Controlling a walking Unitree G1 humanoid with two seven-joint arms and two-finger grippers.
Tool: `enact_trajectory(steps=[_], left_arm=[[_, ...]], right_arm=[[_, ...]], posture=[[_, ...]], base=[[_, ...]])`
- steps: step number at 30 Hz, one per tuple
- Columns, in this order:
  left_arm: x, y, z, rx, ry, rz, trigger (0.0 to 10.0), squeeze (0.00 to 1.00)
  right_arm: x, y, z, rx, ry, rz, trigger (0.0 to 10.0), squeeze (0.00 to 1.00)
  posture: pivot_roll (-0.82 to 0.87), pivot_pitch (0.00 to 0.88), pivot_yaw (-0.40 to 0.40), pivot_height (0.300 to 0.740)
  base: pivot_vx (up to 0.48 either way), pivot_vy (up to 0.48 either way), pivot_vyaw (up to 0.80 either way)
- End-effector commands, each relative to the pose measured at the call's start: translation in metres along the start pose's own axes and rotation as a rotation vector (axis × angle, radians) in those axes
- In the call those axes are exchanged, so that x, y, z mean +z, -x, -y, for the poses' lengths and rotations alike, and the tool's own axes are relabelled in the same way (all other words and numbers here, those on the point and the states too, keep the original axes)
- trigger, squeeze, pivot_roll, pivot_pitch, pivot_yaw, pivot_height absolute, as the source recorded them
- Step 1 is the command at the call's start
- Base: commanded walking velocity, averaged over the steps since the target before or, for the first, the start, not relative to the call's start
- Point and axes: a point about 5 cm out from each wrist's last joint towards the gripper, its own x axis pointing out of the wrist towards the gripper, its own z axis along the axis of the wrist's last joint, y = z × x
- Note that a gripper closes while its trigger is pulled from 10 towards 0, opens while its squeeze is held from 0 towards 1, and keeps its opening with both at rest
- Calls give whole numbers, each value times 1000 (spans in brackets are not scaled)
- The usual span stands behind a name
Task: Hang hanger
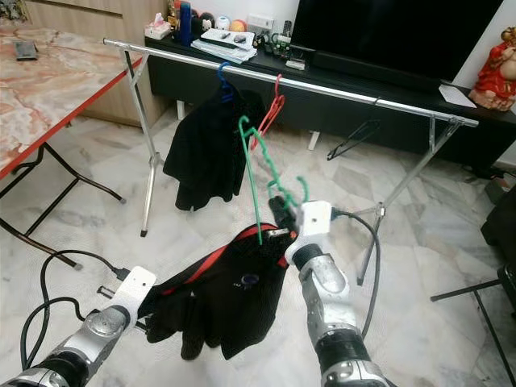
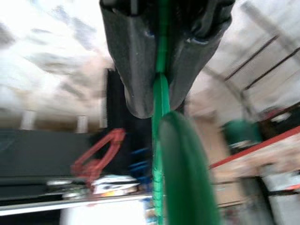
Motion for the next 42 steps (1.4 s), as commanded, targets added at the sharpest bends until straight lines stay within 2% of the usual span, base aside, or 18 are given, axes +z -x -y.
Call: enact_trajectory(steps=[1,6,13,14,15,16,20,21,26,32,33,34,35,36,37,38,40,42], left_arm=[[3,1,-6,-20,11,26,0,0],[23,2,-4,-162,-2,130,0,0],[37,6,4,-313,-15,191,0,0],[38,7,5,-334,-25,199,0,0],[41,10,10,-392,-32,227,0,0],[43,13,12,-423,-32,241,0,0],[50,22,19,-545,-20,295,0,0],[55,28,23,-616,-4,326,0,0],[66,37,27,-704,31,372,0,0],[54,25,10,-505,19,307,0,0],[51,22,4,-443,27,286,863,0],[51,22,4,-443,27,286,863,0],[47,19,-2,-372,50,268,3529,0],[41,17,-10,-282,62,249,10000,0],[37,16,-15,-225,70,235,10000,0],[32,18,-23,-111,141,253,10000,0],[31,19,-25,-80,166,261,10000,0],[33,28,-30,-3,262,359,10000,0]], right_arm=[[6,2,16,-120,31,45,10000,0],[1,3,16,-201,132,48,10000,0],[30,-9,22,-349,-34,204,10000,0],[35,-9,24,-378,-9,221,10000,0],[49,-12,23,-398,187,264,10000,0],[55,-14,21,-408,271,287,10000,0],[58,-15,16,-414,458,300,10000,0],[50,-16,12,-375,483,265,10000,0],[16,-17,-1,-201,212,69,10000,0],[-4,-11,7,-263,345,-82,10000,0],[-13,-7,9,-255,385,-151,10000,0],[-13,-7,9,-255,385,-151,10000,0],[-25,-2,12,-232,395,-236,10000,0],[-40,8,17,-222,410,-334,10000,0],[-51,16,20,-212,413,-400,10000,0],[-72,37,30,-238,330,-489,10000,0],[-79,45,33,-249,303,-513,10000,0],[-105,73,39,-283,158,-612,10000,0]], posture=[[34,110,-120,740],[55,115,-116,740],[52,117,-105,740],[50,116,-104,740],[49,116,-104,740],[48,115,-104,740],[52,113,-107,740],[59,114,-108,740],[65,114,-109,740],[56,115,-107,740],[55,115,-108,740],[55,115,-108,740],[57,115,-107,740],[57,115,-107,740],[57,115,-107,740],[59,118,-105,740],[58,118,-105,740],[51,117,-98,740]], base=[[0,0,0],[0,0,0],[0,0,0],[0,0,0],[0,0,0],[0,0,0],[0,0,0],[0,0,0],[0,0,0],[0,0,0],[0,0,0],[0,0,0],[0,0,0],[0,0,0],[0,0,0],[0,0,0],[0,0,0],[0,0,0]])
